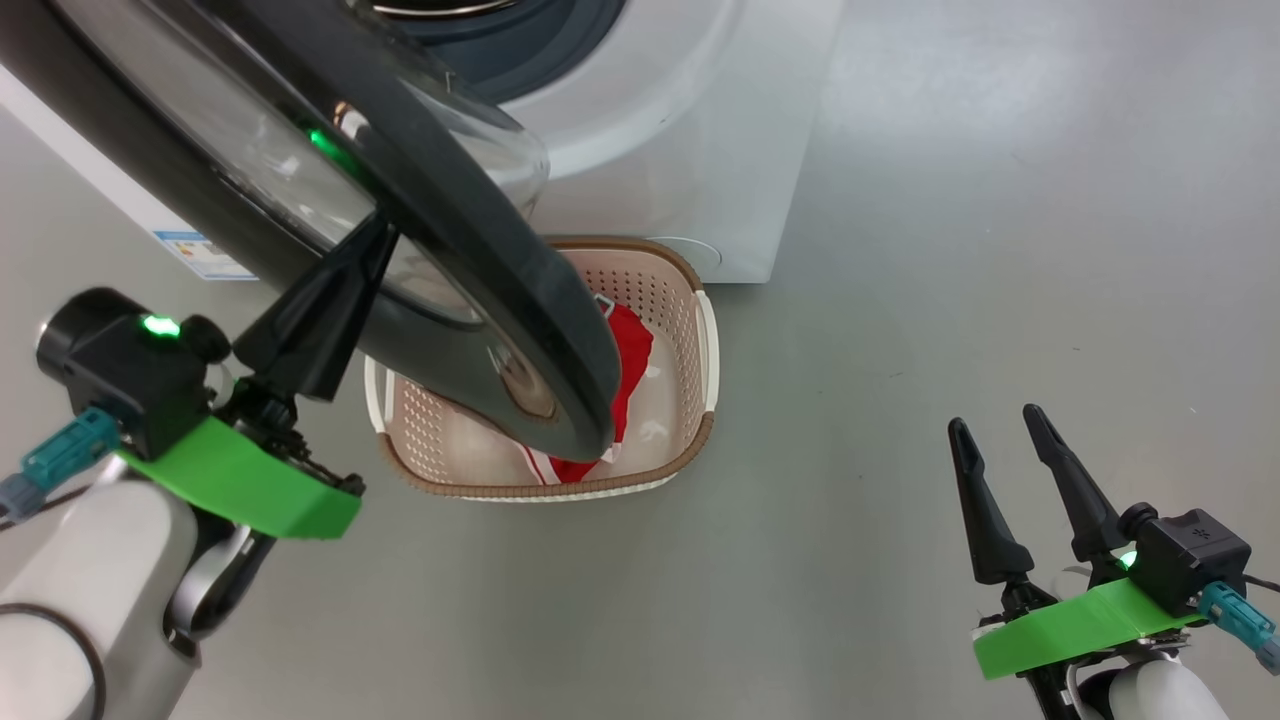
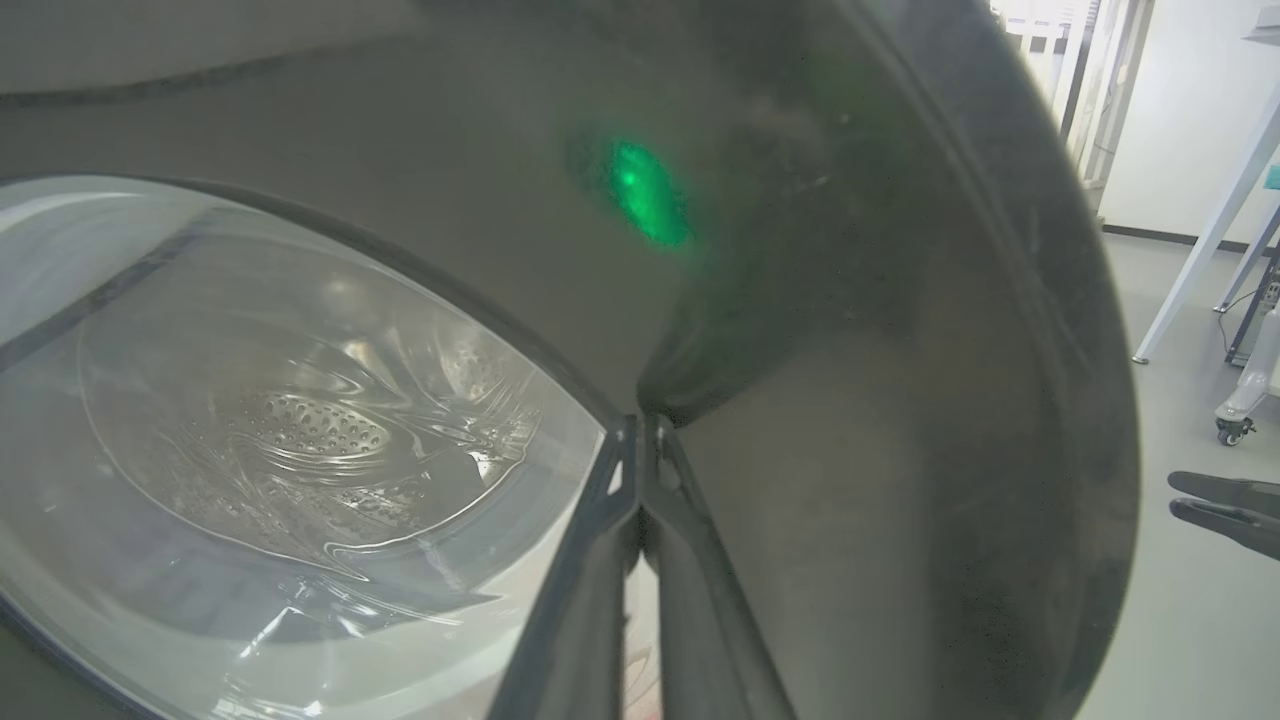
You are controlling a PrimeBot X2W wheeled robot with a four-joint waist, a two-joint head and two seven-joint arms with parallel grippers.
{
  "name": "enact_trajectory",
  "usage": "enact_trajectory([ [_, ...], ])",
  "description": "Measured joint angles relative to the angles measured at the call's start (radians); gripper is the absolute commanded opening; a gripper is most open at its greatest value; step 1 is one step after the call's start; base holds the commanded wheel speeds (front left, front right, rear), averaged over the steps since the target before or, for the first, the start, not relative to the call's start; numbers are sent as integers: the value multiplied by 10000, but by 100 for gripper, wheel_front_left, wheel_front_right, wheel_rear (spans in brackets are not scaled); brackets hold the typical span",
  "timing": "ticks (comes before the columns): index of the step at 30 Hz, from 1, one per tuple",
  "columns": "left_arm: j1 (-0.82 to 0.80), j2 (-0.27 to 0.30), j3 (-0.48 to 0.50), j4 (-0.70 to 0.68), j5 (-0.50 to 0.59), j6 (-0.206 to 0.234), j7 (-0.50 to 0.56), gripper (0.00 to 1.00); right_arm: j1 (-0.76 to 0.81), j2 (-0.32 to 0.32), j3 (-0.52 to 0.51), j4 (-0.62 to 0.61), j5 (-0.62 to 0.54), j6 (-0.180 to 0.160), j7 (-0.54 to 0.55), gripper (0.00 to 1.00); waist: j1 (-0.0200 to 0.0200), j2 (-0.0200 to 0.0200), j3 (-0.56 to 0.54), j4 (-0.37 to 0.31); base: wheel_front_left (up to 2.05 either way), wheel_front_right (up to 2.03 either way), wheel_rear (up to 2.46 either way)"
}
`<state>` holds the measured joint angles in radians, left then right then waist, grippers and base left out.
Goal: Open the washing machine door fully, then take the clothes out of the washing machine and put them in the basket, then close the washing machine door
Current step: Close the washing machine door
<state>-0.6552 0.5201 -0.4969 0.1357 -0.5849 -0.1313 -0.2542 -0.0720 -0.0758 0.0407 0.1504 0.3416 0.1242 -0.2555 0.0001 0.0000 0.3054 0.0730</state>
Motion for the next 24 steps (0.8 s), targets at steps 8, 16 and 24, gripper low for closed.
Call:
enact_trajectory([
  [8, -330, -79, -21, 75, 606, 0, 0, 0, -221, 104, 12, 10, 0, 0, 0, 100, 0, 0, 70, -151, 0, 0, 0],
  [16, -699, -299, -161, 288, 646, 0, 0, 0, -232, 142, 29, 25, 0, 0, 0, 100, -1, 0, 144, -285, 0, 0, 0],
  [24, -1249, -397, -228, 602, 571, 0, 0, 0, -374, 171, 36, 27, 0, 0, 0, 100, 0, 0, 283, -463, 0, 0, 0],
])
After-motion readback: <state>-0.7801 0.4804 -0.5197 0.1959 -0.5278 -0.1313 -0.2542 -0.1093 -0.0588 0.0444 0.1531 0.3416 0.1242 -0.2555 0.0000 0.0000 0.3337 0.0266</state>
